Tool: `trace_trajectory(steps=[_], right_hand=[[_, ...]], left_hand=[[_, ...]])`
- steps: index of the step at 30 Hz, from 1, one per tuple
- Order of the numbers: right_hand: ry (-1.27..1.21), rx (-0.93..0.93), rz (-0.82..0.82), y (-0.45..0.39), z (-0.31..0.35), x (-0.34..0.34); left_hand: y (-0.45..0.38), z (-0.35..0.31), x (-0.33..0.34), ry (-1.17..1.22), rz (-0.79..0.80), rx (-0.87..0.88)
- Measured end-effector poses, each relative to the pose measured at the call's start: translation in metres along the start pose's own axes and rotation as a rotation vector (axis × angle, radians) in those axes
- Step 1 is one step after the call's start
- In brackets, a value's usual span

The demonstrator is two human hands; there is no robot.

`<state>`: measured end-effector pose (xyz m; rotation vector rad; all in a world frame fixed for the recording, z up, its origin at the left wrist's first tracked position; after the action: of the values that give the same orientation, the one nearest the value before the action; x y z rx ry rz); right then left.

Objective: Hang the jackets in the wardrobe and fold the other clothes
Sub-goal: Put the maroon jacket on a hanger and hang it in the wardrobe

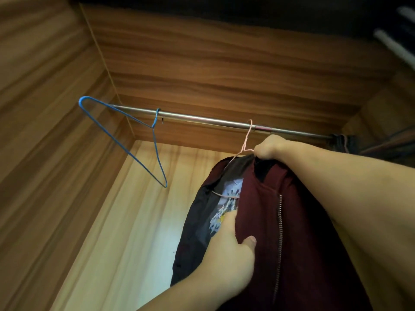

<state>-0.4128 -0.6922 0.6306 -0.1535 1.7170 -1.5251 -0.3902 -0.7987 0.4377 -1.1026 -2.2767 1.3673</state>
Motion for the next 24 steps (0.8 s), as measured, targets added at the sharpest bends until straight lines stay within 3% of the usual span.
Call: trace_trajectory(steps=[14, 17, 24], right_hand=[[0.056, 0.004, 0.116, 0.019, -0.021, -0.037], [0.074, 0.033, 0.043, 0.016, -0.035, -0.047], [0.091, 0.104, -0.102, 0.005, -0.036, -0.05]], left_hand=[[0.031, 0.007, 0.013, 0.13, 0.008, -0.002], [0.041, 0.003, 0.023, 0.18, 0.068, -0.052], [0.033, -0.013, 0.037, 0.21, 0.029, -0.034]])
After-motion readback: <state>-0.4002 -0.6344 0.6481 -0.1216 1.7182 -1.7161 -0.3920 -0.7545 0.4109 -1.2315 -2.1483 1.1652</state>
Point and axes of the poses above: each hand's wrist, its own y-axis away from the middle knuckle, its own x-axis out of the palm, z = x × y, the point moved 2 cm from there along -y, towards the middle knuckle, and after that the axes turned 6 degrees about y, right-handed, at the moved point
